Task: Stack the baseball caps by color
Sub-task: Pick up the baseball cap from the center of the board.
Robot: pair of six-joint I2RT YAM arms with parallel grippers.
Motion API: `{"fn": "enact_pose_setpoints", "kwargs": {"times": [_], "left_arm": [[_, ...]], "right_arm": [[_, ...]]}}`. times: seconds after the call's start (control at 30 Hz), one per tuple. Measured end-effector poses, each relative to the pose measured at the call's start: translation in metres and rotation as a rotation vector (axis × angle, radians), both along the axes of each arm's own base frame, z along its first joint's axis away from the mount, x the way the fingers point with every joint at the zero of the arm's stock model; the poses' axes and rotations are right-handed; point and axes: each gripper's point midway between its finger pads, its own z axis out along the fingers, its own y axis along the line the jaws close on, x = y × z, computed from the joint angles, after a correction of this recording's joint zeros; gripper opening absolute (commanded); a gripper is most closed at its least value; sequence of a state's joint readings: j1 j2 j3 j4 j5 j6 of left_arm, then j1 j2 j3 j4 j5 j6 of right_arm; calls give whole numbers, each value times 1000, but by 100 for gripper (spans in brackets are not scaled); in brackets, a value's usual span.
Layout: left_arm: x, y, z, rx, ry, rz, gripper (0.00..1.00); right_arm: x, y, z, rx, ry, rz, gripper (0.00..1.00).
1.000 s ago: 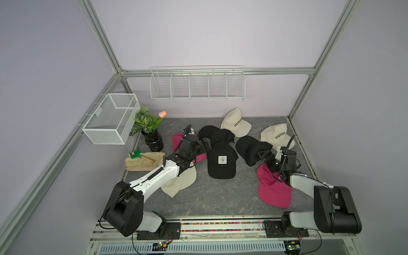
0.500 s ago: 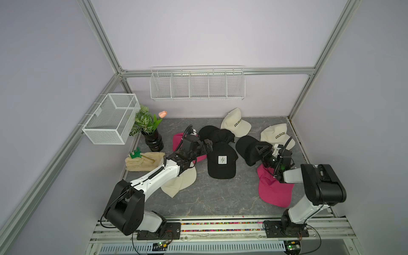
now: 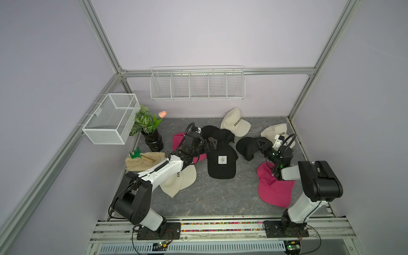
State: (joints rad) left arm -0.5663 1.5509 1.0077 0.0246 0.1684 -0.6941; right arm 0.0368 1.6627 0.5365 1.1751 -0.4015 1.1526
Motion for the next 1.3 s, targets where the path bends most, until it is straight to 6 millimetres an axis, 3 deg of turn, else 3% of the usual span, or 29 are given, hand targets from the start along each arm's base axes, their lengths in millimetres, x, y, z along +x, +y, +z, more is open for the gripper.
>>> {"fn": "enact_pose_setpoints", "kwargs": {"times": [0.1, 0.27, 0.4, 0.73, 1.07, 1.13, 1.23, 1.3], "left_arm": [[7, -6, 9, -52, 0, -32, 100], [24, -27, 45, -198, -30, -135, 100], [26, -47, 68, -321, -37, -240, 100], [9, -70, 110, -451, -62, -466, 100], [-7, -75, 122, -487, -73, -569, 99], [-11, -76, 127, -500, -88, -597, 90], [-18, -76, 130, -515, -106, -637, 70], [-22, -76, 126, -517, -103, -654, 47]], "right_arm": [[-3, 8, 43, -17, -92, 26, 7], [-19, 32, 132, -88, -307, 96, 6], [-40, 53, 179, -135, -454, 190, 6], [-78, 90, 191, -187, -565, 460, 7], [-125, 123, 223, -167, -788, 652, 7], [-128, 127, 222, -159, -801, 676, 6], [-124, 130, 216, -151, -790, 697, 7], [-121, 131, 209, -148, -774, 710, 12]]}}
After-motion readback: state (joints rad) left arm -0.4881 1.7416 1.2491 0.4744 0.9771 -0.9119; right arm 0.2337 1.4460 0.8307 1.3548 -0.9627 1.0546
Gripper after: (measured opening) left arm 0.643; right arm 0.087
